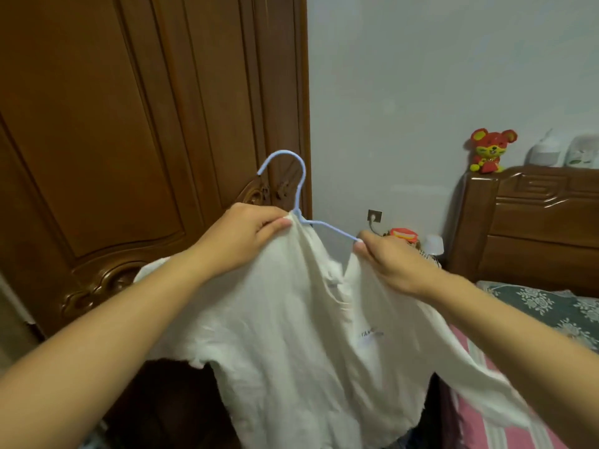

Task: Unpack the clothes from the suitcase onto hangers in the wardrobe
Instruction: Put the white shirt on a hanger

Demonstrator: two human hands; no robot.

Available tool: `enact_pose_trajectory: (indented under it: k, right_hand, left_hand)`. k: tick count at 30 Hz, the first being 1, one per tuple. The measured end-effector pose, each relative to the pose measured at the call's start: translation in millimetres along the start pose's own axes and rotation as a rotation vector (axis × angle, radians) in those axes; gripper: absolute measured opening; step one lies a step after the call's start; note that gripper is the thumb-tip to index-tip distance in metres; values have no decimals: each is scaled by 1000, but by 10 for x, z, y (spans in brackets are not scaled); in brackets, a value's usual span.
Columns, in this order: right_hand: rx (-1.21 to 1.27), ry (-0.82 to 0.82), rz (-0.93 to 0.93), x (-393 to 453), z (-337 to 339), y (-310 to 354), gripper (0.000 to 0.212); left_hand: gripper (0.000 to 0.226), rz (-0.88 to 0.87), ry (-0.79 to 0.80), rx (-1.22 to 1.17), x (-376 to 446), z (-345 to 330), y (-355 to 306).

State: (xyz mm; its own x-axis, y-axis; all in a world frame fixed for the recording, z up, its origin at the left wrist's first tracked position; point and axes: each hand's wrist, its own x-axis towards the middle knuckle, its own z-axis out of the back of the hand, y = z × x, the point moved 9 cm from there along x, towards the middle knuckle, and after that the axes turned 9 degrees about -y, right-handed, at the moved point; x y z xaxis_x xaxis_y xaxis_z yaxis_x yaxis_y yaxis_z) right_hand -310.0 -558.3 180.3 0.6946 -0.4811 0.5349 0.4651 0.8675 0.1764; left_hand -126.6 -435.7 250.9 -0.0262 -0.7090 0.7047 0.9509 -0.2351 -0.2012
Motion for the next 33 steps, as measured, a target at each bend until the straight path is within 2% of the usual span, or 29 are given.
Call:
enact_pose_trajectory:
  k: [2,4,7,10,13,15,18,21,22,24,25,26,28,30,33]
  right_hand:
    - [78,-62,27,114,15,189,37]
    - [80,-101,101,166,41,370,40]
    - [82,-168,76,110,178,165,40]
    - [148,-279,-58,-27,370,-354,34]
    - [208,-366,-82,-32,554,-518,33]
    - [195,-358,-89,1,621,-556,28]
    - [122,-342,-59,-31,705,-662,38]
    - [146,-353,-65,-124,727,-792,43]
    - [170,-351,-65,-128,713,-767,40]
    - [204,-331,-58,-80,654,-639,30]
    - [214,-314,-50,-44,615,-544,24]
    - [227,-295,-40,-10,582,-437,21]
    - [271,-261,-9,45,547,-254,21]
    - [291,-272,13,32,554,-213,30]
    - [233,-254,-163,-246,381,-742,47]
  left_hand:
    - [30,-22,63,-12,54,-162,-165]
    - [34,-45,116,24,50,-322,-276]
    - [46,-17,-21,215,-53,-106,-97]
    - [44,202,-178,296,-357,283,404]
    - [38,529,-166,-50,-717,83,686]
    - [33,598,-195,-147,-909,-102,736]
    - [30,647,-330,13,-1057,116,1085]
    - [29,763,-246,228,-972,348,1400]
    - [32,731,-290,272,-865,428,1317]
    - [44,448,-379,241,-489,438,696]
    - [49,292,-322,201,-291,297,292]
    - [50,174,-196,192,-139,70,-68]
    - [38,16,18,316,-34,-386,-478]
    - [17,-74,-28,397,6,-488,-560]
    - [7,-50,-121,361,-18,-371,-380]
